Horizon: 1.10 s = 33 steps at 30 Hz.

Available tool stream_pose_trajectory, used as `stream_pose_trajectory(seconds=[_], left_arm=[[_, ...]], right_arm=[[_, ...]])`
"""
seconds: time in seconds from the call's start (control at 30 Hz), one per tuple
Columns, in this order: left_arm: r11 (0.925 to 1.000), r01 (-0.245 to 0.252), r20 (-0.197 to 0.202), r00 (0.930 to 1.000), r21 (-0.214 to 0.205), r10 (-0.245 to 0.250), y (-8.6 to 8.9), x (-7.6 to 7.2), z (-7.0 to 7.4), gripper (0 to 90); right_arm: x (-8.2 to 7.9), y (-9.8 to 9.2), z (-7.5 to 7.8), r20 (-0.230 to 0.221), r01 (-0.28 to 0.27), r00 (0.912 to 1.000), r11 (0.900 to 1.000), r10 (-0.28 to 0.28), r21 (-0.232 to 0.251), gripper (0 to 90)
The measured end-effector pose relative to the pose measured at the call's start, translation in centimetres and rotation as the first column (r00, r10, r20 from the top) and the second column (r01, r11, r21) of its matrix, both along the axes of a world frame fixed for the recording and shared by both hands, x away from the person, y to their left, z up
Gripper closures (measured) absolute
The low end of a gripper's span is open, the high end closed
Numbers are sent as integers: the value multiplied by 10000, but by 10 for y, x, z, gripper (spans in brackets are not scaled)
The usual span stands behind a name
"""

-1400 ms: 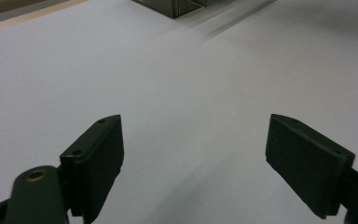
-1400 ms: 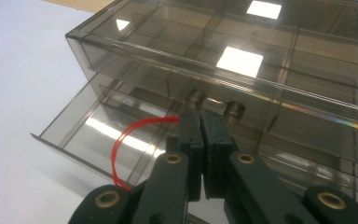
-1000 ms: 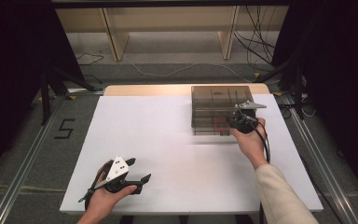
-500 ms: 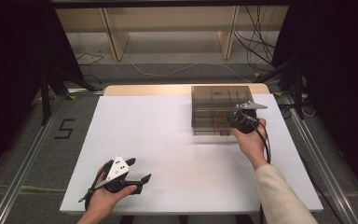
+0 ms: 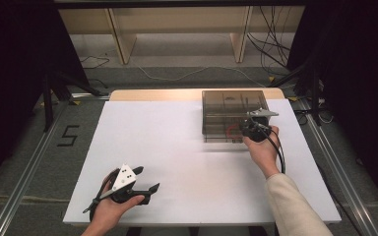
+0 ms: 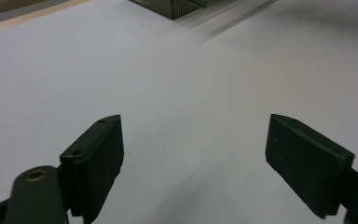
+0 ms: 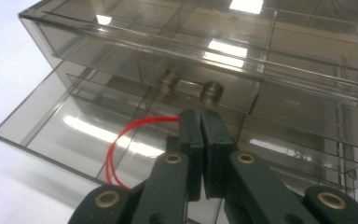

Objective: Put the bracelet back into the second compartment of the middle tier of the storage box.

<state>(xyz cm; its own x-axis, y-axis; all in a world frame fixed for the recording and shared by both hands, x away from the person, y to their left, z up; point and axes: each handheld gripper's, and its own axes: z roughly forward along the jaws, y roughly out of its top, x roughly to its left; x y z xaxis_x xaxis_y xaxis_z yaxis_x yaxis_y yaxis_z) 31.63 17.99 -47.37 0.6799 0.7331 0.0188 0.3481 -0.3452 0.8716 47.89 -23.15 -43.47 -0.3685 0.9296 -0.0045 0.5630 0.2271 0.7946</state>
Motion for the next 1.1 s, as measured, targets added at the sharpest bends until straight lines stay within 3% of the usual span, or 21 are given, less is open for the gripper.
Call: stream_pose_trajectory(seconds=[0.47, 0.77, 1.1], left_arm=[[10000, 36, -26, 10000, 11, -36, 0, 0, 0, 192], [10000, 35, -54, 10000, 3, -35, 0, 1, -1, 192], [10000, 76, -62, 10000, -39, -76, -3, 0, -1, 191]], right_arm=[[5, -5, -12, -215, 377, 9991, 9993, -377, -5, 881], [-7, -7, -1, 6, -146, 9999, 9996, 146, 245, 679], [-31, -22, 8, -143, -951, 9953, 9943, 959, 474, 430]])
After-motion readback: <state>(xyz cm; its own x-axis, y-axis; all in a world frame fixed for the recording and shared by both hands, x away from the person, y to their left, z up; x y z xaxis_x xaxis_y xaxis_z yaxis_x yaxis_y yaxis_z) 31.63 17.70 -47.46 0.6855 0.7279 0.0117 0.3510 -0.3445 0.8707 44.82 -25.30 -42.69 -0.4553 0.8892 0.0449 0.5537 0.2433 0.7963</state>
